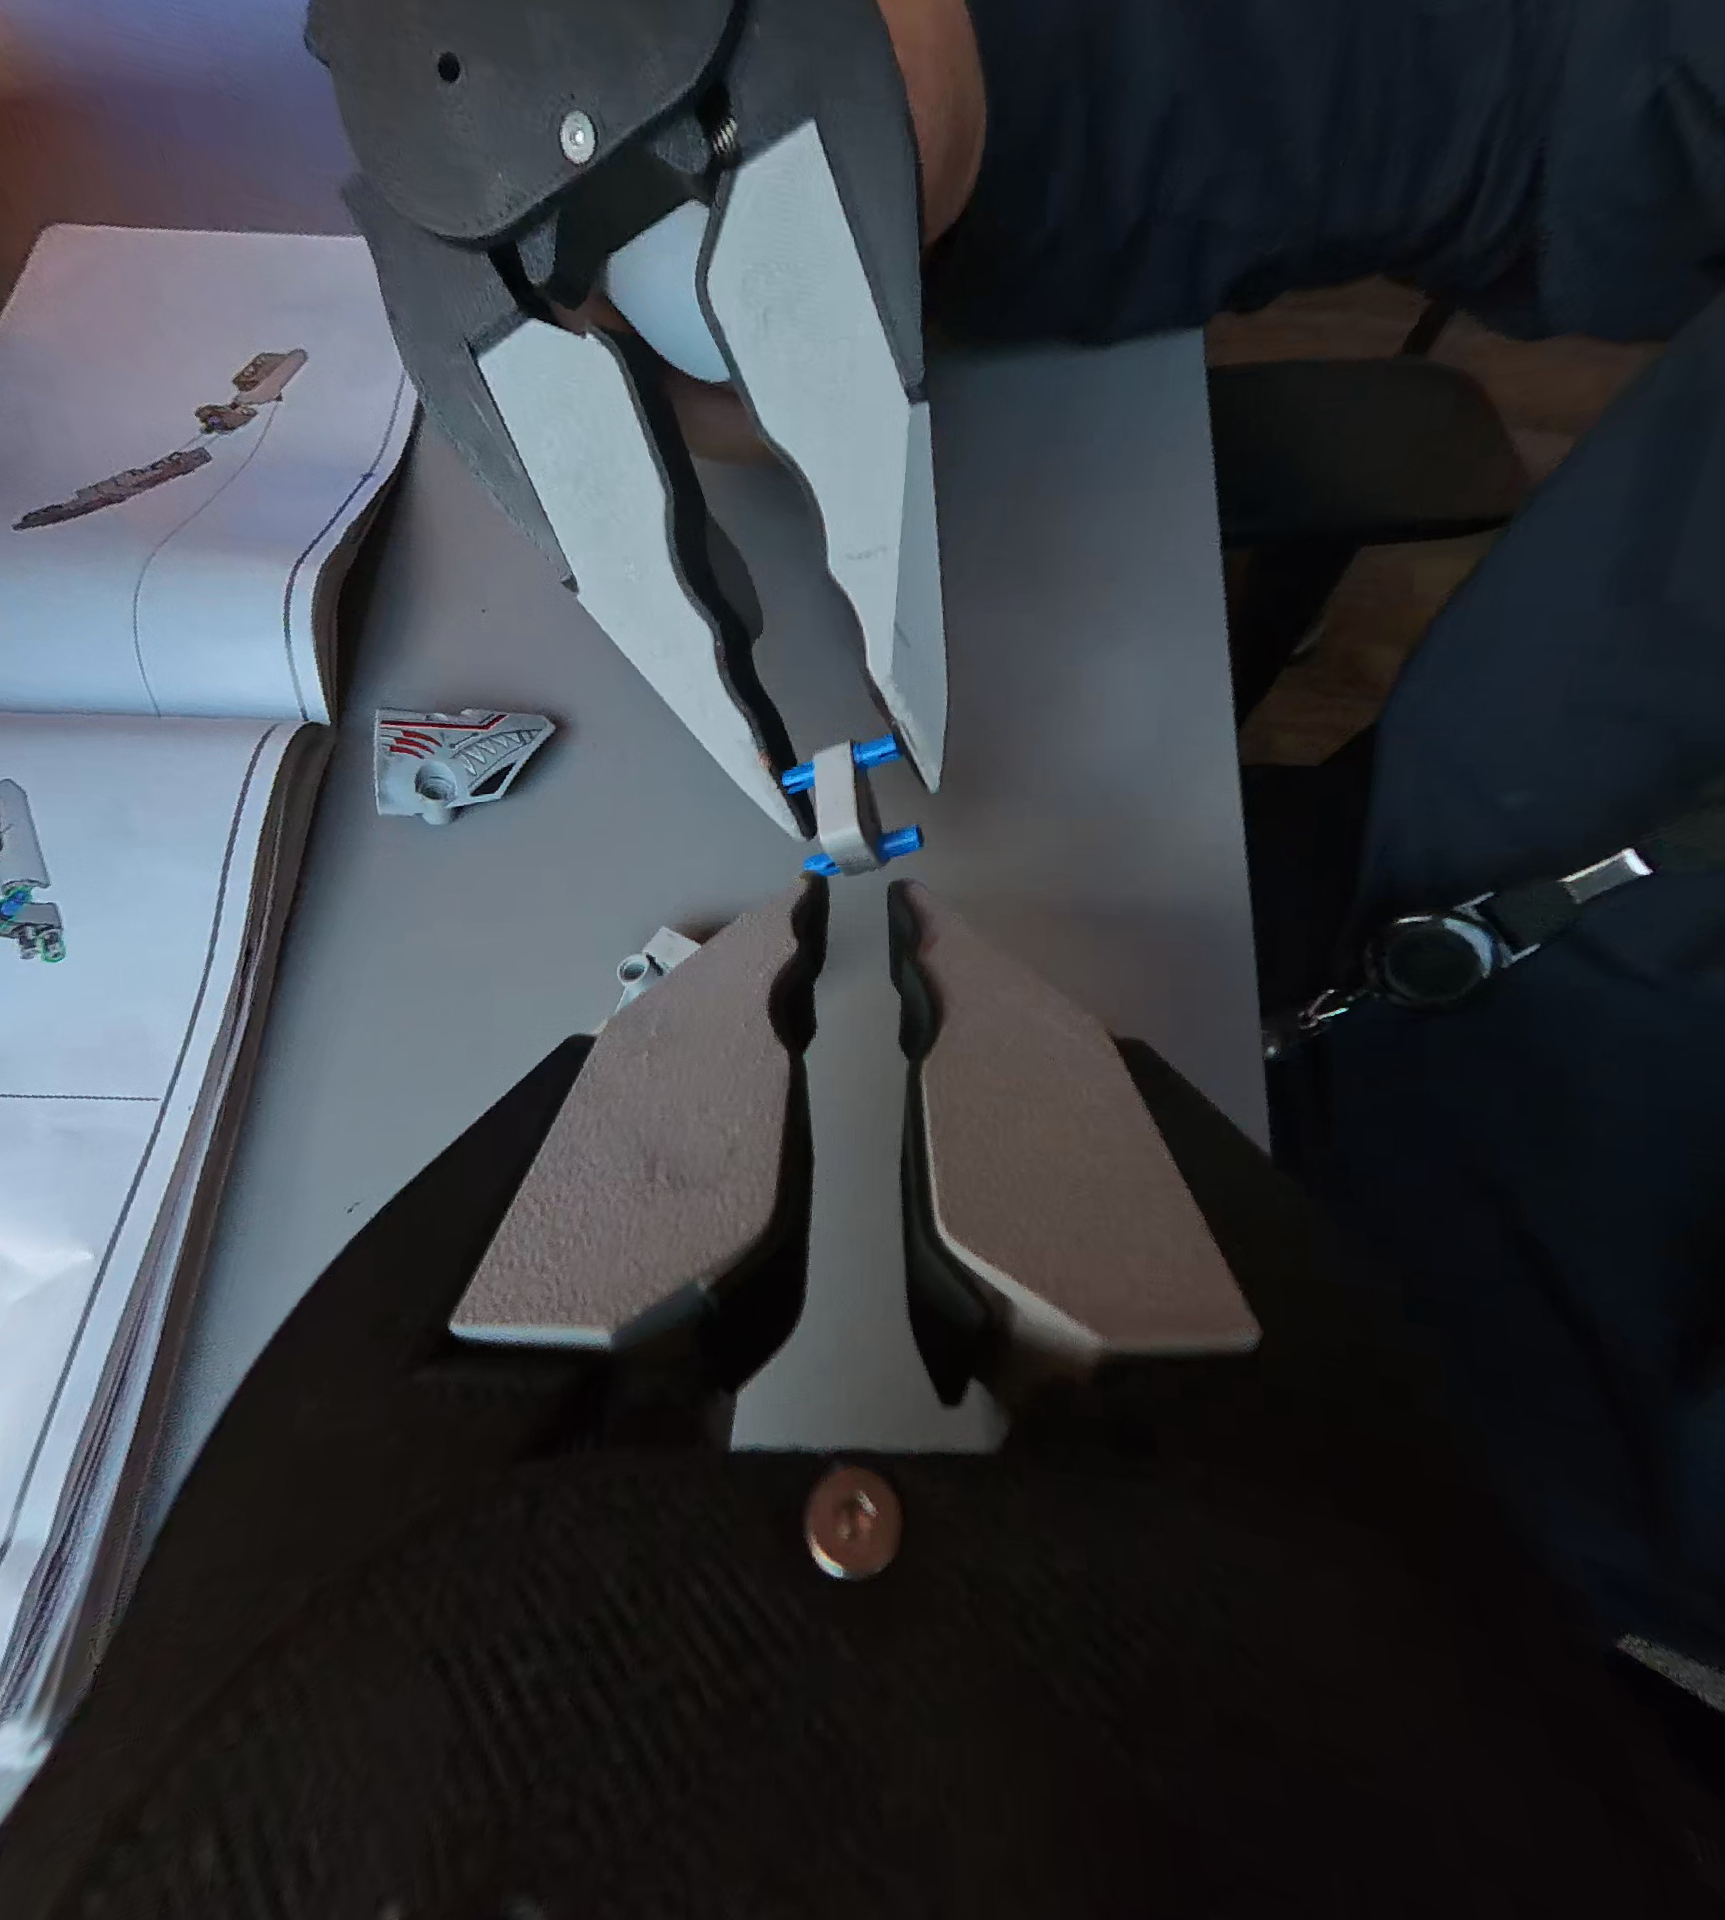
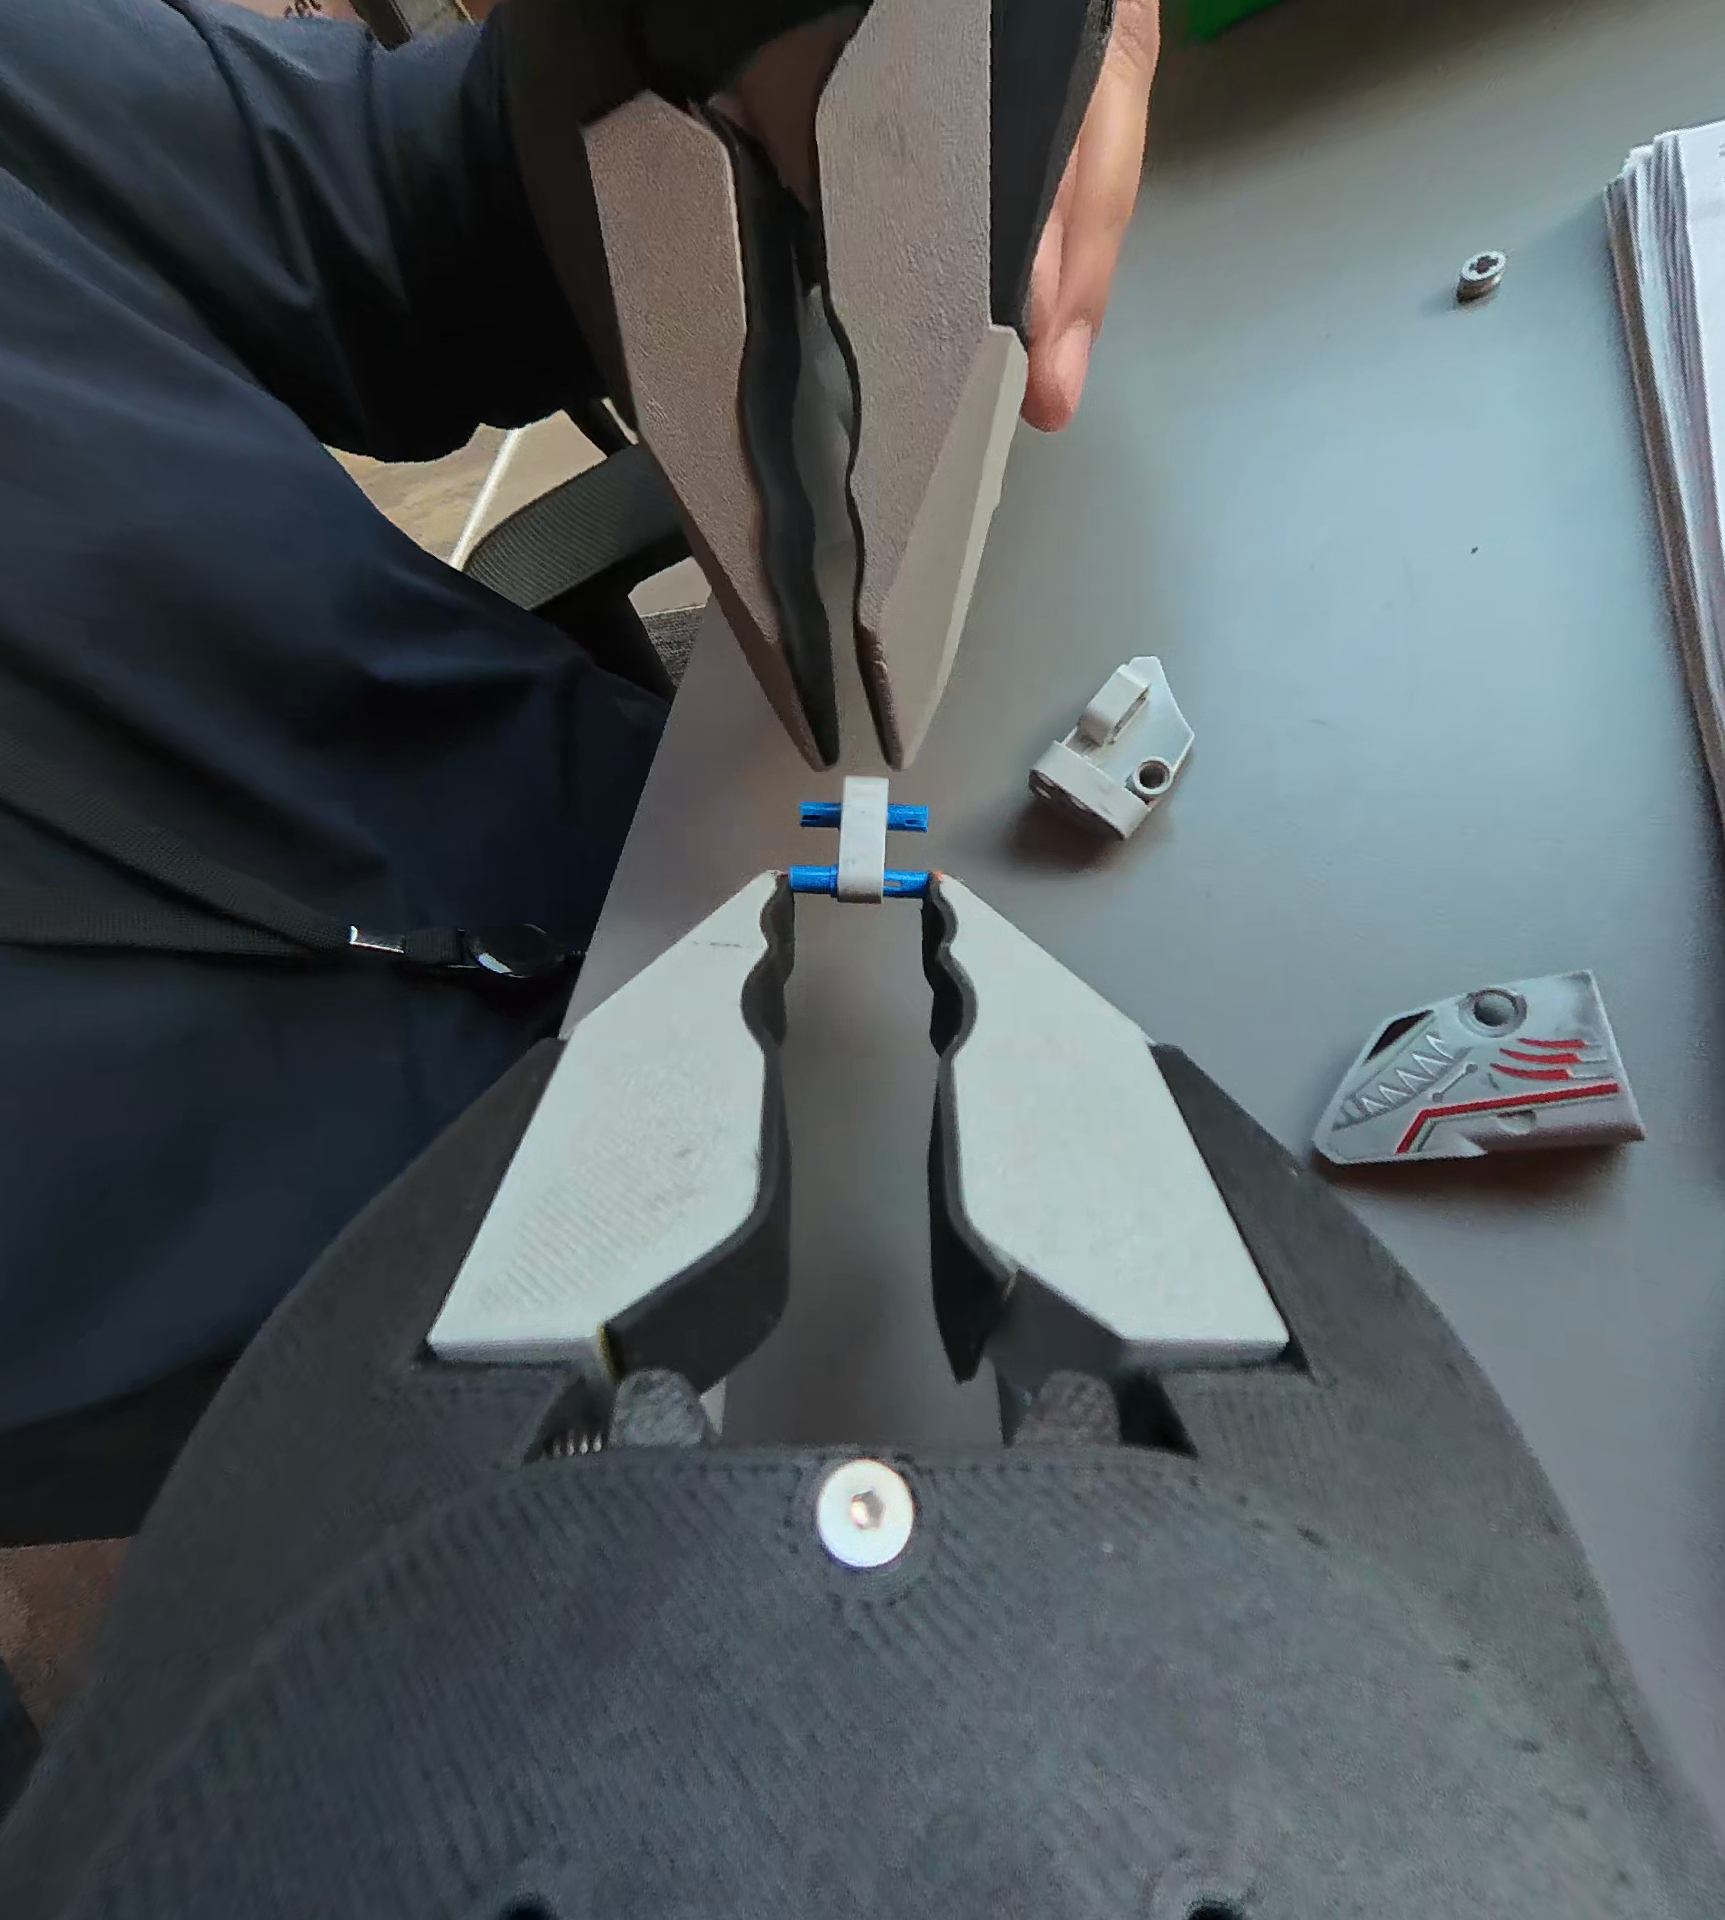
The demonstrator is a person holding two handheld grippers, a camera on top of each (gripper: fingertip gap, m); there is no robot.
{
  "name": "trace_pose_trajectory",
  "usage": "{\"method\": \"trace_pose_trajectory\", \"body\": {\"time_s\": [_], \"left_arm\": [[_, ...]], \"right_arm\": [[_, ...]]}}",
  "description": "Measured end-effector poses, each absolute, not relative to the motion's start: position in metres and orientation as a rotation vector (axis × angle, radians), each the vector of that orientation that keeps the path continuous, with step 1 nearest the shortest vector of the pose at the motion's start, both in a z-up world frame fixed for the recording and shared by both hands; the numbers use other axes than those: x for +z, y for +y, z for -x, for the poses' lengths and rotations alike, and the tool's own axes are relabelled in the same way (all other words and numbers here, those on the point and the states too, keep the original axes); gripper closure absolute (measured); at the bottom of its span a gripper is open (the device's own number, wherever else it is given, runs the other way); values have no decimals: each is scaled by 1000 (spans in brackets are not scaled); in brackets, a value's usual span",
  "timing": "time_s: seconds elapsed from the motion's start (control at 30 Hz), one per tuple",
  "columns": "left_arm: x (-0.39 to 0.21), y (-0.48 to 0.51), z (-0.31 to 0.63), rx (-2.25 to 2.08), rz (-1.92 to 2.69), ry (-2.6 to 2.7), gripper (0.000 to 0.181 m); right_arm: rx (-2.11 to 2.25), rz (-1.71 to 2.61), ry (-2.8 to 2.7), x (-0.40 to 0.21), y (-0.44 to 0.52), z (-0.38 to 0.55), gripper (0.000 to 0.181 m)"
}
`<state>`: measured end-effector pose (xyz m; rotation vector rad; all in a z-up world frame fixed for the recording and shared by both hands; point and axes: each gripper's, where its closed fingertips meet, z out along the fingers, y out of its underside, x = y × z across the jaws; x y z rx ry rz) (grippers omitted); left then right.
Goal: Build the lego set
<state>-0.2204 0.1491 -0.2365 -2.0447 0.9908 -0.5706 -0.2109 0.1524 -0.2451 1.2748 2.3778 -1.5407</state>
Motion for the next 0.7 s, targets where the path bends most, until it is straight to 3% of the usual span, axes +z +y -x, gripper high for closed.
{"method": "trace_pose_trajectory", "body": {"time_s": [0.03, 0.47, 0.7], "left_arm": [[-234, 149, 219, -600, 2036, 977, 173], [-240, 145, 208, -708, 2097, 872, 175], [-259, 153, 223, -525, 2236, 581, 175]], "right_arm": [[-1533, -1273, 2379, -246, 152, 211, 160], [-1464, -1193, 2452, -253, 139, 208, 160], [-1289, -1423, 2634, -268, 156, 222, 161]]}}
